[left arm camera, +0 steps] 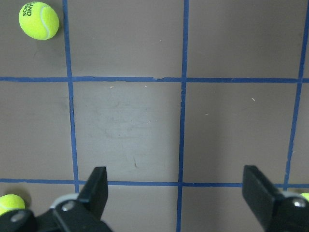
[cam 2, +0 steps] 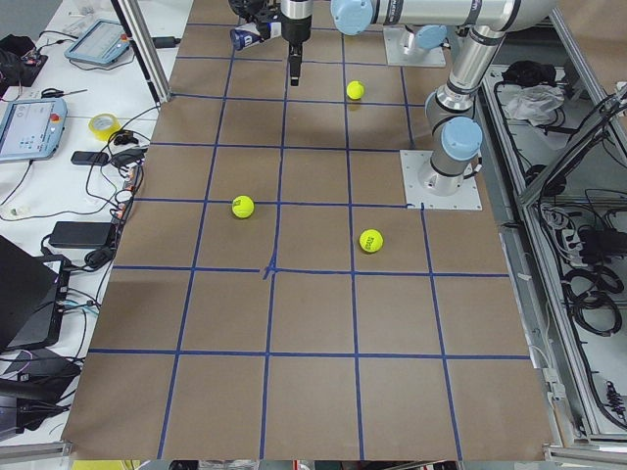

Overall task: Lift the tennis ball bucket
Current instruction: 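Carry the can with the right gripper toward the table center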

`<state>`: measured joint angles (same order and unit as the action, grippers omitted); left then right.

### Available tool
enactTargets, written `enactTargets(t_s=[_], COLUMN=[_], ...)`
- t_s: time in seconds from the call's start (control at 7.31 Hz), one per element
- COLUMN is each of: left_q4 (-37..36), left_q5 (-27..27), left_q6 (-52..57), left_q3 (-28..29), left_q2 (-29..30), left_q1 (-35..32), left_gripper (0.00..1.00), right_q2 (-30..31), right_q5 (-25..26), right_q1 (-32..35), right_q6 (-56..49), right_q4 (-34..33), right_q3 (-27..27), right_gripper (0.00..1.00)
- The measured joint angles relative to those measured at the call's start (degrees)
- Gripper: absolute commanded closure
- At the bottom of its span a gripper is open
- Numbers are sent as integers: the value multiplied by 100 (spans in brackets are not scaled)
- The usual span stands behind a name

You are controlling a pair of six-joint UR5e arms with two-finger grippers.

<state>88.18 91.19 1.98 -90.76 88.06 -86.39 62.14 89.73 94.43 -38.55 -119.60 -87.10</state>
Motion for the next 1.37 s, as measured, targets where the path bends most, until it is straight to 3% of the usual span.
enactTargets(t_s=[0.82,1.37], left_q4=[9,23], left_q5=[-91,-96], left_q6=[261,294], left_q3=[153,230], left_q2=[-4,0], left_q1=[624,811], left_gripper=[0,0], right_q2=[-540,-957], right_q5=[-300,-473], right_q1=[1641,2126], right_q6=[-2963,-3675], right_q4=[-1281,-1696], right_q3=[-2,-8], right_gripper=[31,32])
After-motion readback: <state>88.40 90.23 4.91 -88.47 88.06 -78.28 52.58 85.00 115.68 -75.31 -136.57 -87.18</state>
